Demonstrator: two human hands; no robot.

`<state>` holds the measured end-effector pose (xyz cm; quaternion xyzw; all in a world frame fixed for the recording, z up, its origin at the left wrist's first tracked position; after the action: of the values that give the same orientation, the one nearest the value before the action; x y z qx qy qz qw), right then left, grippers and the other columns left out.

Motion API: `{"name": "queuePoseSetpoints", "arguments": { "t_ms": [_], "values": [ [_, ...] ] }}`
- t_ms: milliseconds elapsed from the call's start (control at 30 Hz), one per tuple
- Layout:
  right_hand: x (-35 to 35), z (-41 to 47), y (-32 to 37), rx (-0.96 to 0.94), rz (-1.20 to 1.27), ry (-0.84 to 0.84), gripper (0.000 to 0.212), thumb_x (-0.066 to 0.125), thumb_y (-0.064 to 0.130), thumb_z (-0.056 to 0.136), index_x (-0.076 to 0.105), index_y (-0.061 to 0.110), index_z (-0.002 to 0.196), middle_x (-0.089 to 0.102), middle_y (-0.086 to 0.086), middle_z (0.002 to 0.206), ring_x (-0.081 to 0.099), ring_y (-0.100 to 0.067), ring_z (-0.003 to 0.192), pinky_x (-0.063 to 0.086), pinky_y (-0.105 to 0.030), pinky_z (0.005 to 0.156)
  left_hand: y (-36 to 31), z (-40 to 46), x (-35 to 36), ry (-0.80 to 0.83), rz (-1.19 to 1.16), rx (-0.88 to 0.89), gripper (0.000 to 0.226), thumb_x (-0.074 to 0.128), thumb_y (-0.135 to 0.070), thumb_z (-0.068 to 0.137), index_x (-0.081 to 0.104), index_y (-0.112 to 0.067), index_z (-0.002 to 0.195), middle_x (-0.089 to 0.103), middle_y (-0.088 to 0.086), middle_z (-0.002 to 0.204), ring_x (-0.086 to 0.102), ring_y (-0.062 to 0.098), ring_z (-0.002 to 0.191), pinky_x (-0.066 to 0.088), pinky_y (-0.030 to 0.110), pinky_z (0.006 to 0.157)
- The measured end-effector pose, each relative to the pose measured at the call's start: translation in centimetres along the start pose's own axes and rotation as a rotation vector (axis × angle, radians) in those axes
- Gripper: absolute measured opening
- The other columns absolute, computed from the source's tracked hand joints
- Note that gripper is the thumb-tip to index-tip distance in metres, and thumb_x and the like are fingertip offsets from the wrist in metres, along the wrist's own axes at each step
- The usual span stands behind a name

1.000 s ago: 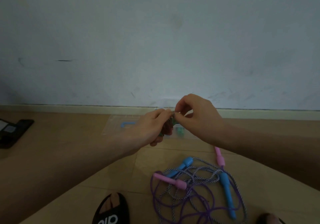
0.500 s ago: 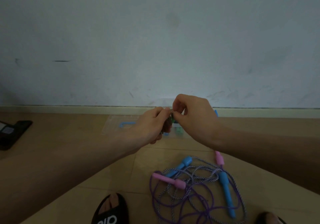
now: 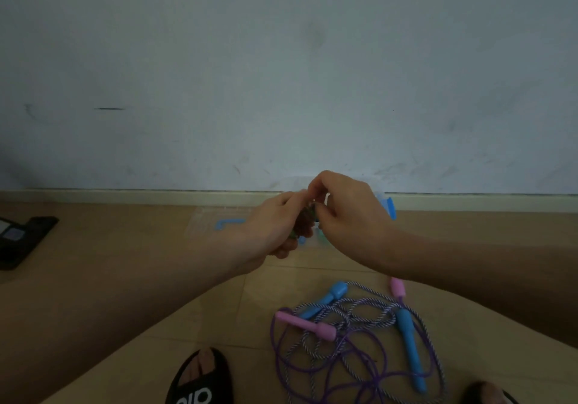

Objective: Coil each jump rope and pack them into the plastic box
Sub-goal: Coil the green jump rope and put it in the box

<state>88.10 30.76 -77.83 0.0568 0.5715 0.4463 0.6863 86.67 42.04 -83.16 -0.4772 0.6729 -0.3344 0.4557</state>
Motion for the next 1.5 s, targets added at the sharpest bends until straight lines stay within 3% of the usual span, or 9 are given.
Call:
{"name": "queuePoseSetpoints", "arguments": {
  "t_ms": [167, 267, 567, 667, 833, 1000, 1200, 1333, 1500],
  "values": [
    [1.2, -0.6, 0.9, -0.242, -0.118, 0.117, 0.015, 0.046, 0.003, 0.083, 0.052, 0.013, 0.093, 0.051, 0.002, 0.087, 0.046, -0.014, 0.073, 0.035, -0.024, 0.063, 0.5, 0.0, 0.5, 0.071, -0.037, -0.049, 0.033, 0.042, -0.044, 0.097, 0.056, -0.015, 0.090, 0.058, 0.006, 0.080, 0.036, 0.012, 0.045, 0.028, 0.022, 0.045],
    [1.1, -0.1, 0.0, -0.163, -0.116, 0.090, 0.013, 0.050, 0.006, 0.089, 0.050, 0.015, 0.098, 0.051, 0.003, 0.092, 0.045, -0.012, 0.075, 0.033, -0.023, 0.065, 0.5, 0.2, -0.1, 0.017, -0.007, -0.023, 0.043, 0.043, -0.053, 0.097, 0.059, -0.013, 0.098, 0.062, 0.007, 0.080, 0.038, 0.013, 0.047, 0.031, 0.023, 0.044],
    [0.3, 0.5, 0.1, -0.076, -0.067, 0.056, 0.011, 0.048, 0.007, 0.094, 0.050, 0.014, 0.103, 0.058, 0.001, 0.086, 0.052, -0.011, 0.070, 0.044, -0.027, 0.062, 0.5, 0.1, -0.5, -0.017, 0.005, -0.005, 0.042, 0.039, -0.049, 0.100, 0.058, -0.011, 0.103, 0.064, 0.008, 0.079, 0.040, 0.013, 0.047, 0.033, 0.025, 0.045],
    [0.4, 0.8, -0.9, 0.068, 0.084, 0.102, 0.013, 0.047, 0.006, 0.093, 0.050, 0.016, 0.101, 0.059, 0.001, 0.077, 0.055, -0.010, 0.065, 0.045, -0.019, 0.056, 0.3, 0.6, -0.6, -0.023, 0.057, 0.038, 0.042, 0.040, -0.051, 0.099, 0.056, -0.013, 0.105, 0.064, 0.007, 0.078, 0.039, 0.014, 0.048, 0.032, 0.026, 0.045],
    [1.9, 1.0, -3.3, 0.374, 0.321, 0.252, 0.016, 0.053, 0.006, 0.088, 0.050, 0.021, 0.094, 0.065, -0.006, 0.092, 0.069, -0.019, 0.082, 0.058, -0.037, 0.078, 0.3, 1.4, 0.0, -0.006, 0.156, 0.121, 0.033, 0.042, -0.048, 0.099, 0.054, -0.017, 0.104, 0.064, 0.005, 0.073, 0.039, 0.016, 0.047, 0.030, 0.025, 0.045],
    [2.2, 0.9, -4.3, 0.456, 0.405, 0.238, 0.014, 0.054, 0.003, 0.087, 0.052, 0.015, 0.094, 0.067, -0.009, 0.091, 0.070, -0.018, 0.079, 0.060, -0.040, 0.081, 0.0, 3.0, 0.3, -0.035, 0.217, 0.134, 0.039, 0.041, -0.054, 0.098, 0.055, -0.017, 0.096, 0.064, 0.003, 0.070, 0.042, 0.015, 0.046, 0.034, 0.026, 0.045],
    [0.9, 2.0, -5.8, 0.489, 0.389, 0.200, 0.025, 0.066, 0.013, 0.085, 0.052, 0.013, 0.107, 0.063, -0.009, 0.097, 0.068, -0.020, 0.082, 0.061, -0.036, 0.075, 0.1, 5.2, 0.8, -0.007, 0.068, 0.032, 0.043, 0.036, -0.053, 0.099, 0.054, -0.014, 0.105, 0.062, 0.008, 0.084, 0.046, 0.017, 0.056, 0.039, 0.030, 0.052],
    [0.6, 2.4, -9.9, 0.718, 0.482, 0.228, 0.037, 0.069, 0.014, 0.085, 0.051, 0.009, 0.116, 0.061, -0.014, 0.107, 0.068, -0.027, 0.094, 0.060, -0.042, 0.081, 0.4, 7.5, 1.5, 0.051, -0.087, -0.086, 0.051, 0.032, -0.055, 0.098, 0.056, -0.011, 0.111, 0.058, 0.010, 0.084, 0.050, 0.017, 0.061, 0.044, 0.027, 0.053],
    [2.6, 3.1, -13.3, 0.888, 0.664, 0.375, 0.030, 0.059, 0.021, 0.093, 0.059, 0.005, 0.118, 0.064, -0.019, 0.118, 0.067, -0.031, 0.103, 0.057, -0.041, 0.090, -0.1, 10.9, 3.3, 0.074, -0.248, -0.109, 0.028, 0.042, -0.041, 0.100, 0.057, -0.017, 0.099, 0.059, 0.010, 0.089, 0.059, 0.023, 0.070, 0.055, 0.037, 0.074]
  ]
}}
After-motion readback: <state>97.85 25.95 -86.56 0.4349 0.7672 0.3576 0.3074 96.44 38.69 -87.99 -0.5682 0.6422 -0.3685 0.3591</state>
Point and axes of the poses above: each hand's wrist, its own z-axis towards the middle knuckle, its own x-axis out of the palm, y = z × x, the point moved 8 cm from there along z, towards the middle knuckle
